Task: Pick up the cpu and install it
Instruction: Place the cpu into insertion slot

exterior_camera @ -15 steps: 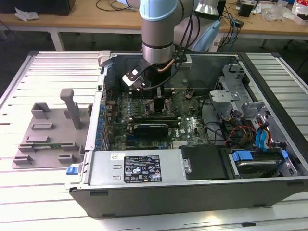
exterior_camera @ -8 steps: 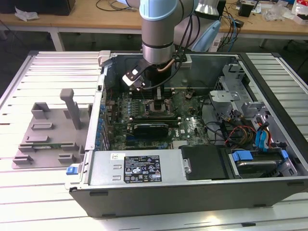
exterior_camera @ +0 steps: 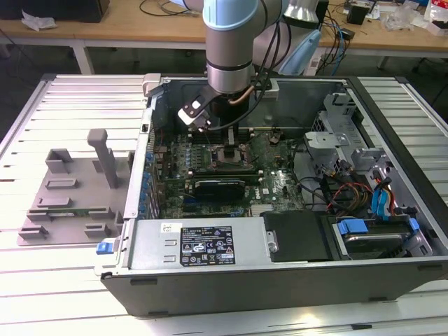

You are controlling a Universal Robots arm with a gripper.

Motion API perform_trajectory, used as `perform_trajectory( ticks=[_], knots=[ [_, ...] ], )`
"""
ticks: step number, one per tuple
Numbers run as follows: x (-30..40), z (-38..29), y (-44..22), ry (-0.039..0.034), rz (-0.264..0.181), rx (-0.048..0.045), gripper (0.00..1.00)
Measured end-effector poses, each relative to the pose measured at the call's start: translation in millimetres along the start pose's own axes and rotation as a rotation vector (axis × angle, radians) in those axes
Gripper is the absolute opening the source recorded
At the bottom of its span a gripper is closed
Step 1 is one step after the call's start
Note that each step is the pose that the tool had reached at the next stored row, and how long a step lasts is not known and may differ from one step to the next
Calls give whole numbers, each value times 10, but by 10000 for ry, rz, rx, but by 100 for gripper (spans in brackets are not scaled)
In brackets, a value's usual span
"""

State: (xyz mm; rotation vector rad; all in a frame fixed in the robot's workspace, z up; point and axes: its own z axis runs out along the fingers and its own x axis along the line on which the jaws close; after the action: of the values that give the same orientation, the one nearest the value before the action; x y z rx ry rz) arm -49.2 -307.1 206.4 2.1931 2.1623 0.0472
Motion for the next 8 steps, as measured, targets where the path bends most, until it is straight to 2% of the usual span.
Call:
perform_trajectory(
  ticks=[2,3,8],
  knots=[
    [0,3,-14,91,7,-7,11],
    [-1,8,-15,108,10,-7,11],
    [-2,22,-16,107,9,-4,11]
  ],
)
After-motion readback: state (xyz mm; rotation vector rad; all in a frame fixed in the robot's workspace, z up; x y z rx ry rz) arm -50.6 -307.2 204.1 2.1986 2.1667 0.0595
